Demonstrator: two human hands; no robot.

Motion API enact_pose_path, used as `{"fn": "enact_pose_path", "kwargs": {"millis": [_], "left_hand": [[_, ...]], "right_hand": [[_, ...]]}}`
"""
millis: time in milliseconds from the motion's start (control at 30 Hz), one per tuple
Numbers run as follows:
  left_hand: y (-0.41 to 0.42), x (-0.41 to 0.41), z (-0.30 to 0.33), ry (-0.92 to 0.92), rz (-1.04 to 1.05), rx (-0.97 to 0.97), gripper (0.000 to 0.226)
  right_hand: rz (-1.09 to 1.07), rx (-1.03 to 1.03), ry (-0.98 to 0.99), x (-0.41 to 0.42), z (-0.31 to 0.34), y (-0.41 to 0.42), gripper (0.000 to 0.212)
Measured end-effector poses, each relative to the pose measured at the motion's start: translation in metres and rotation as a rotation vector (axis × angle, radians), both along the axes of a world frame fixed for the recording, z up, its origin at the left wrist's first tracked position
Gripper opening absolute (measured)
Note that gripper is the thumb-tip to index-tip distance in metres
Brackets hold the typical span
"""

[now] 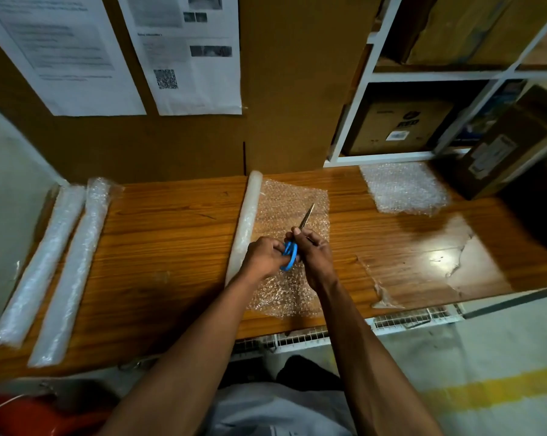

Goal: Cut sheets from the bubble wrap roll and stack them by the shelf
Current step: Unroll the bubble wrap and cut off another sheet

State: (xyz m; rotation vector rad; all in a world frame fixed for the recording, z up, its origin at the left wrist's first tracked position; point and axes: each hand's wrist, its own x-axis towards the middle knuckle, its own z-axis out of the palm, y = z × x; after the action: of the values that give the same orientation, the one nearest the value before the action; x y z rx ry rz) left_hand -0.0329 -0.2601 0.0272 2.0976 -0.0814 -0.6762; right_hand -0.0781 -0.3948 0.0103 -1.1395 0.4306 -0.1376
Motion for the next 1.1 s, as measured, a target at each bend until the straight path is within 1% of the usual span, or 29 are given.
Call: {"fn": "enact_pose_path", "kwargs": {"millis": [33, 100, 133, 200, 233, 300, 400, 500, 600, 700, 733, 833, 900, 1033, 1100], "left_hand": [[0.000, -0.004, 0.000, 0.079, 0.017, -0.097, 0.027], [0.006, -0.015, 0.001, 0.278, 0.097, -0.353, 0.023], [0.011, -0.021, 0.001, 0.354, 0.154, -0.455, 0.025], [0.023, -0.031, -0.001, 0.449, 0.237, -0.552, 0.036], [0.029, -0.037, -0.003, 0.485, 0.266, -0.578, 0.039], [0.038, -0.046, -0.009, 0.525, 0.313, -0.598, 0.032], [0.043, -0.062, -0.021, 0.544, 0.364, -0.623, 0.023], [0.044, -0.080, -0.031, 0.550, 0.365, -0.611, 0.021], [0.049, -0.097, -0.032, 0.539, 0.315, -0.560, 0.020], [0.056, -0.107, -0.026, 0.551, 0.263, -0.523, 0.018], [0.059, -0.109, -0.026, 0.557, 0.246, -0.521, 0.022], [0.072, -0.114, -0.026, 0.603, 0.198, -0.524, 0.039], [0.082, -0.115, -0.026, 0.661, 0.156, -0.527, 0.047], [0.104, -0.117, -0.024, 0.764, 0.026, -0.546, 0.047], [0.116, -0.119, -0.023, 0.814, -0.030, -0.553, 0.054]], "right_hand": [[0.013, -0.014, 0.010, -0.003, -0.001, -0.004, 0.015], [0.034, -0.104, 0.048, -0.010, -0.008, -0.012, 0.022], [0.038, -0.181, 0.071, -0.014, -0.014, -0.016, 0.022], [0.055, -0.415, 0.100, -0.025, -0.023, -0.022, 0.011], [0.091, -0.556, 0.108, -0.032, -0.029, -0.024, 0.008], [0.223, -0.789, 0.123, -0.048, -0.035, -0.021, 0.010], [0.425, -0.963, 0.100, -0.074, -0.046, -0.012, 0.007], [0.509, -1.291, -0.038, -0.094, -0.061, -0.005, 0.020], [0.584, -1.495, -0.052, -0.109, -0.063, -0.001, 0.036], [0.619, -1.590, -0.046, -0.112, -0.053, 0.000, 0.035], [0.648, -1.605, -0.028, -0.111, -0.049, 0.000, 0.037], [0.686, -1.625, 0.023, -0.110, -0.040, 0.002, 0.054], [0.668, -1.616, 0.054, -0.110, -0.041, 0.004, 0.057], [0.603, -1.577, 0.091, -0.105, -0.043, 0.011, 0.032], [0.561, -1.546, 0.106, -0.103, -0.042, 0.015, 0.027]]}}
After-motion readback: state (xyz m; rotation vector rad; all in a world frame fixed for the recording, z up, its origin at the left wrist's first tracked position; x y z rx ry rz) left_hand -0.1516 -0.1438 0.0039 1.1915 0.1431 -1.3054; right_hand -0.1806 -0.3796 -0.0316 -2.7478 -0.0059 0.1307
